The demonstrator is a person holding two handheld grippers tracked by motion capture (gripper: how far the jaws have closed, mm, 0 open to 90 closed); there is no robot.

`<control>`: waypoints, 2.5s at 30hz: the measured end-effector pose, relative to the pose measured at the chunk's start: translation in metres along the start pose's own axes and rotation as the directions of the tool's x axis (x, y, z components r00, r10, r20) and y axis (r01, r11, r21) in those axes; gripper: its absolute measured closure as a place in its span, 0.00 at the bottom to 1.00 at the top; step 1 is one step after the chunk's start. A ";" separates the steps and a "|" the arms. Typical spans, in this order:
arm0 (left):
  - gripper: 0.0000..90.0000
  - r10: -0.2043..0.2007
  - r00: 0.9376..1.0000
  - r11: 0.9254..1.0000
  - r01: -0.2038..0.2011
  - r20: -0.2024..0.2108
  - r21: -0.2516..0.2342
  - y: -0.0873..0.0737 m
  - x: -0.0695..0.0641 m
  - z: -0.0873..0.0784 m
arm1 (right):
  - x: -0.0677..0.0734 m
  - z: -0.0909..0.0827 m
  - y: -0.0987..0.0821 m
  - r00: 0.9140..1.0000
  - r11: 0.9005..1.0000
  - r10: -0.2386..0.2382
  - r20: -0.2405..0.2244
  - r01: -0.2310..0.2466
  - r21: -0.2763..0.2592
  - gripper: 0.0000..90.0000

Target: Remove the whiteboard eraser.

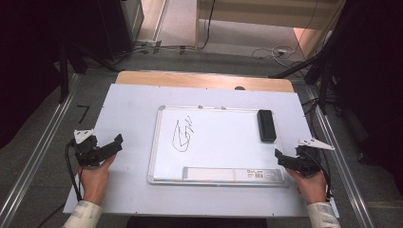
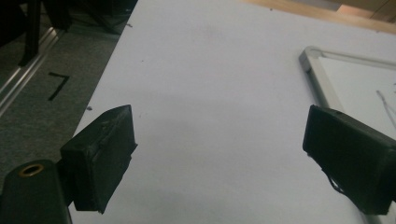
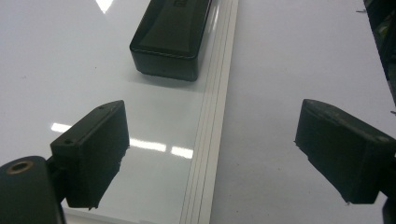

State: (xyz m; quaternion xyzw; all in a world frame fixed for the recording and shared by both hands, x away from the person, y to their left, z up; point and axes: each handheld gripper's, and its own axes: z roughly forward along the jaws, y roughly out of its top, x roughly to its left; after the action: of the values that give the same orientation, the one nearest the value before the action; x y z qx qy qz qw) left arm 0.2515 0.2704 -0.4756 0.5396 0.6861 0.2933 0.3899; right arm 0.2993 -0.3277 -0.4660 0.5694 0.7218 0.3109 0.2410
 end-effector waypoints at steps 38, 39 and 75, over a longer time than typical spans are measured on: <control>0.10 0.074 0.997 0.997 -0.074 0.011 0.000 -0.002 -0.017 -0.006 | 0.023 0.037 0.050 0.999 0.998 0.041 -0.027 -0.042 -0.047 0.09; 0.11 0.073 0.997 0.997 -0.073 0.011 0.000 -0.002 -0.017 -0.006 | 0.023 0.042 0.054 0.998 0.998 0.056 -0.024 -0.057 -0.039 0.09; 0.11 0.060 0.998 0.998 -0.060 0.002 0.005 -0.001 -0.012 -0.004 | 0.031 0.109 0.093 0.994 0.996 0.086 0.068 -0.088 0.026 0.36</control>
State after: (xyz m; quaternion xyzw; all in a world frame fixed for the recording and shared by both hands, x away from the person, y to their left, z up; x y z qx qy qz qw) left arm 0.2488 0.2581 -0.4720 0.5614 0.6699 0.3025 0.3801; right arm 0.4316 -0.2636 -0.4737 0.6138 0.6923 0.2915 0.2428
